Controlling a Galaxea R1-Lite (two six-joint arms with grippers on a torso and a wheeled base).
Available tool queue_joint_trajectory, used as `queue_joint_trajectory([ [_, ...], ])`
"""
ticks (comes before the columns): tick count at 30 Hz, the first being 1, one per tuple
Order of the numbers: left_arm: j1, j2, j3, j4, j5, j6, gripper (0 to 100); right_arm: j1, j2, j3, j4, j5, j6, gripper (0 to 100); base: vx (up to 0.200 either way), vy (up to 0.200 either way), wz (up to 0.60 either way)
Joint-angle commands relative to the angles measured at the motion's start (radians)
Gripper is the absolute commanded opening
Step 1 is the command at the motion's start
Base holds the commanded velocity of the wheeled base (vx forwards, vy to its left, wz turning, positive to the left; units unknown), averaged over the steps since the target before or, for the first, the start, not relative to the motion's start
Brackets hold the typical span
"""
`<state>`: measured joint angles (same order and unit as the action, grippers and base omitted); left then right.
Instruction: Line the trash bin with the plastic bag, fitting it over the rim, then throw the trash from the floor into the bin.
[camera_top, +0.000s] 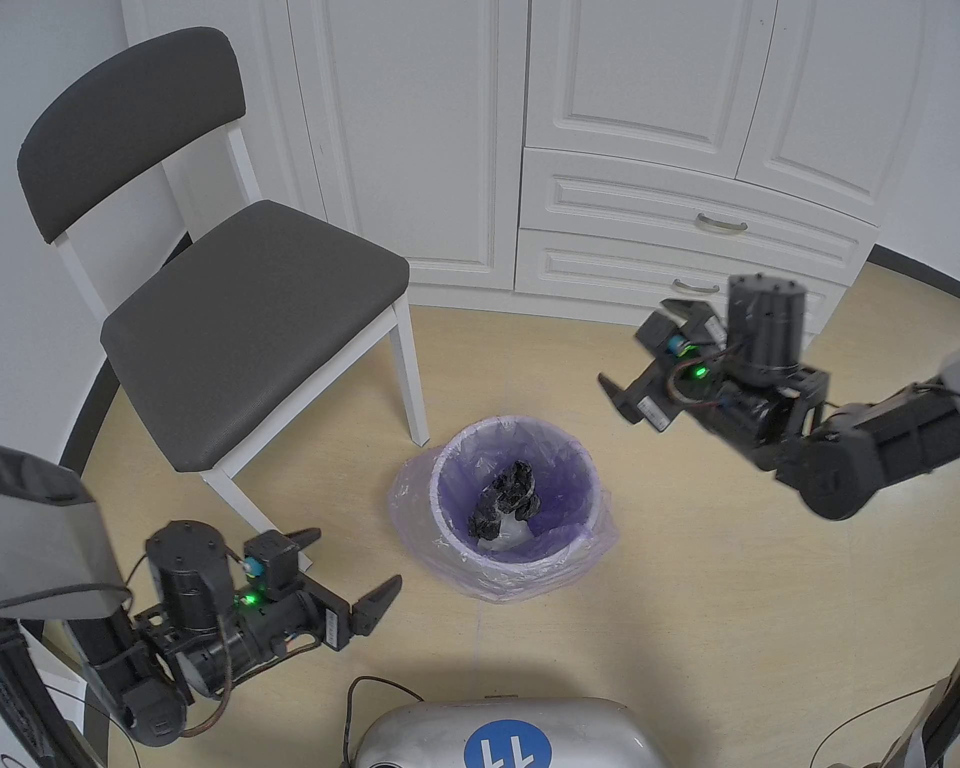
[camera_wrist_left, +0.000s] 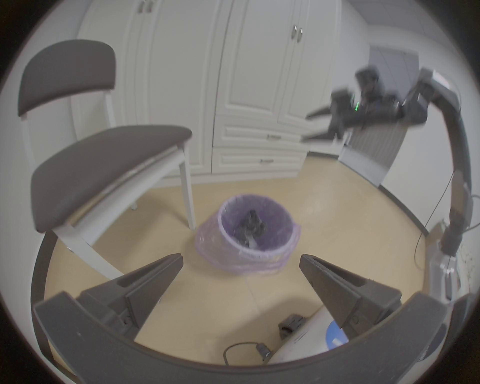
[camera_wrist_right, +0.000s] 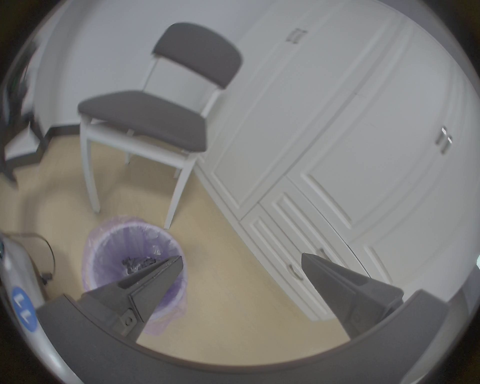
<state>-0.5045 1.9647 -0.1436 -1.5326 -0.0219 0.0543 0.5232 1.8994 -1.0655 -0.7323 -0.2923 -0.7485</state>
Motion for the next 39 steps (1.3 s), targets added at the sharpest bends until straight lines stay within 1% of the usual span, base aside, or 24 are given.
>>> queue_joint_trajectory([
  [1, -0.009, 0.425, -0.179, 0.000, -0.026, 0.113, 100, -0.060, -0.480, 0.150, 0.258, -0.033, 0.255, 100, 0.000, 0.000, 0.00],
  [3, -0.009, 0.477, -0.243, 0.000, -0.023, 0.124, 100, -0.078, -0.523, 0.199, 0.284, -0.033, 0.275, 100, 0.000, 0.000, 0.00],
  [6, -0.005, 0.525, -0.347, 0.005, -0.020, 0.125, 100, -0.123, -0.543, 0.251, 0.284, -0.031, 0.278, 100, 0.000, 0.000, 0.00],
  [7, -0.005, 0.527, -0.352, 0.006, -0.020, 0.125, 100, -0.124, -0.545, 0.253, 0.284, -0.031, 0.278, 100, 0.000, 0.000, 0.00],
  [8, 0.001, 0.545, -0.413, 0.022, -0.016, 0.133, 100, -0.152, -0.548, 0.269, 0.283, -0.030, 0.279, 100, 0.000, 0.000, 0.00],
  [10, 0.011, 0.545, -0.450, 0.057, -0.018, 0.147, 100, -0.172, -0.549, 0.277, 0.283, -0.022, 0.279, 100, 0.000, 0.000, 0.00],
  [12, 0.030, 0.546, -0.514, 0.144, -0.018, 0.156, 100, -0.196, -0.549, 0.277, 0.283, -0.019, 0.279, 100, 0.000, 0.000, 0.00],
  [14, 0.044, 0.553, -0.571, 0.192, -0.018, 0.156, 100, -0.204, -0.548, 0.276, 0.284, -0.019, 0.278, 100, 0.000, 0.000, 0.00],
  [15, 0.044, 0.553, -0.571, 0.192, -0.018, 0.156, 100, -0.204, -0.548, 0.276, 0.284, -0.019, 0.278, 100, 0.000, 0.000, 0.00],
  [16, 0.057, 0.574, -0.639, 0.236, -0.018, 0.156, 100, -0.209, -0.546, 0.277, 0.286, -0.019, 0.278, 100, 0.000, 0.000, 0.00],
  [18, 0.066, 0.588, -0.699, 0.281, -0.018, 0.159, 100, -0.215, -0.540, 0.272, 0.284, -0.018, 0.278, 100, 0.000, 0.000, 0.00],
  [19, 0.067, 0.591, -0.706, 0.288, -0.018, 0.161, 100, -0.215, -0.540, 0.272, 0.284, -0.018, 0.278, 100, 0.000, 0.000, 0.00],
  [20, 0.075, 0.599, -0.748, 0.328, -0.018, 0.168, 100, -0.219, -0.536, 0.269, 0.283, -0.018, 0.278, 100, 0.000, 0.000, 0.00],
  [22, 0.083, 0.614, -0.800, 0.365, -0.018, 0.171, 100, -0.229, -0.530, 0.271, 0.281, -0.014, 0.278, 100, 0.000, 0.000, 0.00],
  [23, 0.083, 0.614, -0.800, 0.365, -0.018, 0.171, 100, -0.229, -0.530, 0.271, 0.281, -0.014, 0.278, 100, 0.000, 0.000, 0.00],
  [24, 0.089, 0.635, -0.863, 0.388, -0.016, 0.170, 100, -0.246, -0.522, 0.272, 0.280, -0.002, 0.278, 100, 0.000, 0.000, 0.00],
  [25, 0.089, 0.637, -0.867, 0.390, -0.015, 0.170, 100, -0.247, -0.522, 0.272, 0.280, -0.001, 0.278, 100, 0.000, 0.000, 0.00],
  [26, 0.093, 0.649, -0.903, 0.410, -0.015, 0.170, 100, -0.256, -0.517, 0.272, 0.280, 0.016, 0.278, 100, 0.000, 0.000, 0.00],
  [29, 0.103, 0.663, -0.958, 0.457, -0.015, 0.170, 100, -0.265, -0.510, 0.277, 0.278, 0.032, 0.278, 100, 0.000, 0.000, 0.00],
  [33, 0.110, 0.678, -1.019, 0.516, -0.015, 0.170, 100, -0.267, -0.507, 0.280, 0.278, 0.036, 0.278, 100, 0.000, 0.000, 0.00],
  [34, 0.112, 0.688, -1.056, 0.563, -0.015, 0.171, 100, -0.267, -0.499, 0.288, 0.275, 0.036, 0.278, 100, 0.000, 0.000, 0.00],
  [35, 0.112, 0.691, -1.068, 0.581, -0.016, 0.171, 100, -0.267, -0.496, 0.291, 0.275, 0.036, 0.278, 100, 0.000, 0.000, 0.00],
  [39, 0.118, 0.688, -1.143, 0.724, -0.026, 0.174, 100, -0.265, -0.485, 0.302, 0.274, 0.036, 0.278, 100, 0.000, 0.000, 0.00],
])
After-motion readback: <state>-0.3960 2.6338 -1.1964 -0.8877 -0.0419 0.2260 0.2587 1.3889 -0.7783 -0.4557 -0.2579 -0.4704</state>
